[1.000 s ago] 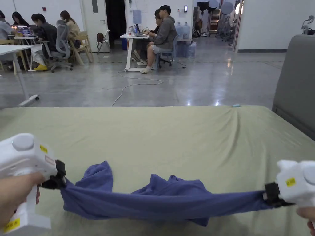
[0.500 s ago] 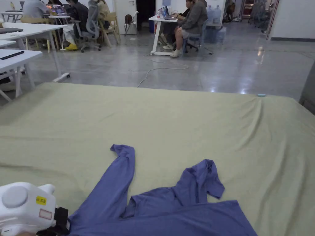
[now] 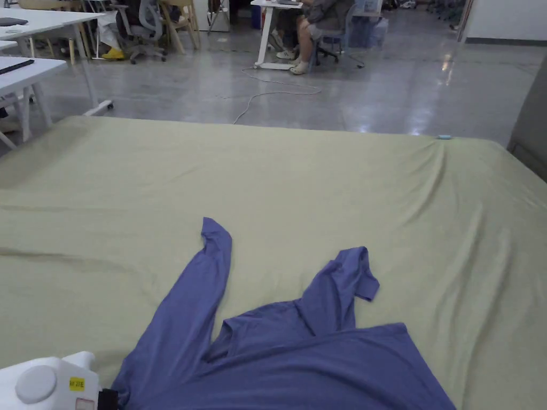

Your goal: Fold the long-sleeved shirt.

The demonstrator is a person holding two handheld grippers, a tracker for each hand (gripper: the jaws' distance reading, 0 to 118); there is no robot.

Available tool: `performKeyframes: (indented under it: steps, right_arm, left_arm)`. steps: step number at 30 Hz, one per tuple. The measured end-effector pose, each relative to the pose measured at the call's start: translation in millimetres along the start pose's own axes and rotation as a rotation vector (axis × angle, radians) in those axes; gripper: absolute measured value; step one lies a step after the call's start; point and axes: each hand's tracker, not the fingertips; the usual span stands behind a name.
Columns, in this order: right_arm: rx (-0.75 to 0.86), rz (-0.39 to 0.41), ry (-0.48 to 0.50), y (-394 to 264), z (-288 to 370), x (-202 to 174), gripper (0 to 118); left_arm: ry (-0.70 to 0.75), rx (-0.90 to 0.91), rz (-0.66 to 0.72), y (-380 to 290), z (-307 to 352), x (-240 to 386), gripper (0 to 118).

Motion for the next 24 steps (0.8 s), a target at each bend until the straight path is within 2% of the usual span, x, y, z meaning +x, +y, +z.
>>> performKeyframes:
  steps: [1, 2, 3, 4, 5, 8, 10, 11, 12, 13, 15, 16, 19, 21, 22, 23, 24]
  right_arm:
    - [-0.014, -0.026, 0.003, 3.4, 3.2, 2.7, 29]
    - [-0.018, -0.036, -0.005, 7.1, 8.5, 5.0, 50]
    - [-0.038, -0.058, -0.033, 9.8, 16.7, 6.3, 72]
    - [-0.073, -0.082, -0.071, 13.7, 29.1, 7.0, 90]
    - [-0.056, -0.086, -0.093, 15.4, 45.1, 7.4, 94]
    - [0.102, -0.065, -0.089, 12.5, 92.7, -1.5, 94]
    - [0.112, -0.106, -0.087, 11.3, 105.1, -10.4, 94]
    - [0.109, -0.126, -0.066, 10.5, 107.0, -16.3, 89]
    - [0.096, -0.142, -0.052, 10.2, 110.3, -28.2, 69]
    - [0.100, -0.149, -0.026, 6.8, 109.4, -36.4, 58]
    - [0.102, -0.136, -0.007, 5.8, 105.5, -50.6, 31]
    - [0.104, -0.143, -0.005, 6.8, 97.3, -52.9, 0]
    - [0.096, -0.142, 0.093, 7.0, 87.1, -64.1, 0]
    - [0.088, -0.152, 0.098, 10.9, 81.4, -71.4, 0]
    - [0.091, -0.146, 0.099, 12.2, 81.4, -73.8, 0]
    - [0.098, -0.138, 0.100, 13.4, 82.0, -75.4, 0]
    - [0.103, -0.128, 0.095, 16.6, 74.6, -72.4, 0]
  left_arm:
    - [0.012, -0.004, 0.002, -1.2, 4.2, 2.5, 16]
    - [0.040, 0.015, 0.017, -0.2, 13.6, 3.8, 62]
    - [0.056, 0.022, 0.034, 1.4, 23.1, 4.6, 95]
    - [0.039, 0.026, 0.027, 2.1, 37.9, 5.1, 113]
    - [0.001, 0.089, 0.021, -10.8, 61.6, 14.1, 116]
    - [0.014, 0.233, -0.054, -33.9, 106.9, 28.0, 116]
    - [-0.001, 0.248, -0.087, -60.2, 122.0, 38.6, 116]
    - [0.011, 0.198, -0.092, -72.4, 119.6, 41.5, 109]
    - [0.038, 0.145, -0.099, -83.4, 115.8, 43.6, 86]
    - [0.061, 0.112, -0.108, -98.0, 108.6, 46.5, 74]
    - [0.054, 0.079, -0.108, -121.7, 95.5, 48.8, 41]
    - [0.041, 0.044, -0.073, -132.6, 86.7, 46.4, 0]
    - [0.024, 0.020, -0.064, -132.8, 71.2, 39.4, 0]
    - [0.010, 0.099, -0.007, -114.8, 79.0, 38.4, 0]
    - [0.007, 0.141, 0.018, -99.7, 80.7, 36.7, 6]
    - [0.020, 0.173, 0.038, -87.2, 79.2, 37.2, 60]
    - [0.044, 0.169, 0.035, -68.3, 74.0, 37.1, 106]
